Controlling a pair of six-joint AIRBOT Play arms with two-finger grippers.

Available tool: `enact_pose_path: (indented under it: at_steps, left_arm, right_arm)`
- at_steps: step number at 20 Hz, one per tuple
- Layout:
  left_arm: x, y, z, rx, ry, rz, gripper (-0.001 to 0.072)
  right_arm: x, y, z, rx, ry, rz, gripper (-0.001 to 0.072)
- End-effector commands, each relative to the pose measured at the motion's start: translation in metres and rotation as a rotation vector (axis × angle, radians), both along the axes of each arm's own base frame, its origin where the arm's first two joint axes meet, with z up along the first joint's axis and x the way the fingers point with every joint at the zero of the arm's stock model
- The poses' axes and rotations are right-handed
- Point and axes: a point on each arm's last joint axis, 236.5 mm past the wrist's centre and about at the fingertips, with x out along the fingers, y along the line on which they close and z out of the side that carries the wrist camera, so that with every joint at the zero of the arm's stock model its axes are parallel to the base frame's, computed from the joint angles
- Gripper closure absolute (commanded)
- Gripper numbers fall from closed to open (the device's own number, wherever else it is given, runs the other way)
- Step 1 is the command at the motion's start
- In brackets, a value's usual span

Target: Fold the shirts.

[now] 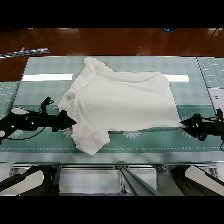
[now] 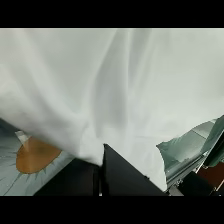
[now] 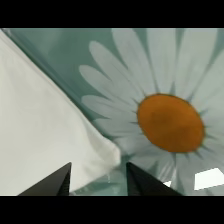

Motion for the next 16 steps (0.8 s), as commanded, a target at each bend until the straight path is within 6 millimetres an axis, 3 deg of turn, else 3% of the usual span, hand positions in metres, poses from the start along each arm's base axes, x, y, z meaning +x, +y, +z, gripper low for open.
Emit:
enact_pose_path:
  at_steps: [1, 3, 5, 6, 8, 10, 12, 14, 16]
  left_arm:
    - [0.001, 0.0, 0.001, -0.002, -0.002, 0.001, 0.069]
    - [0.001, -0.001, 0.001, -0.004, -0.001, 0.0, 0.069]
    - [0.005, 0.0, 0.005, -0.005, -0.014, -0.005, 0.069]
    - [0.012, -0.001, 0.015, -0.014, -0.036, -0.019, 0.069]
    - [0.04, 0.001, 0.054, -0.052, -0.123, -0.05, 0.069]
    - [0.09, 0.007, 0.131, -0.106, -0.317, -0.039, 0.069]
    - [0.134, 0.016, 0.228, -0.111, -0.561, -0.013, 0.0691]
    - [0.156, 0.023, 0.327, -0.047, -0.801, -0.008, 0.0691]
    - [0.157, 0.026, 0.422, 0.015, -1.026, -0.003, 0.0691]
  right_arm:
    - [0.019, 0.017, -0.007, 0.033, -0.037, 0.028, 0.0308]
    - [0.036, 0.024, -0.009, 0.002, -0.056, 0.05, 0.0326]
    - [0.06, 0.031, 0.007, -0.019, -0.114, 0.106, 0.0595]
    - [0.069, 0.038, 0.021, -0.022, -0.158, 0.175, 0.0681]
    - [0.091, 0.05, 0.062, -0.017, -0.239, 0.295, 0.0681]
    - [0.128, 0.049, 0.128, -0.088, -0.38, 0.355, 0.0682]
    - [0.164, 0.048, 0.219, -0.218, -0.58, 0.373, 0.0682]
    - [0.182, 0.05, 0.317, -0.362, -0.766, 0.379, 0.0682]
    - [0.177, 0.049, 0.404, -0.513, -0.908, 0.366, 0.0682]
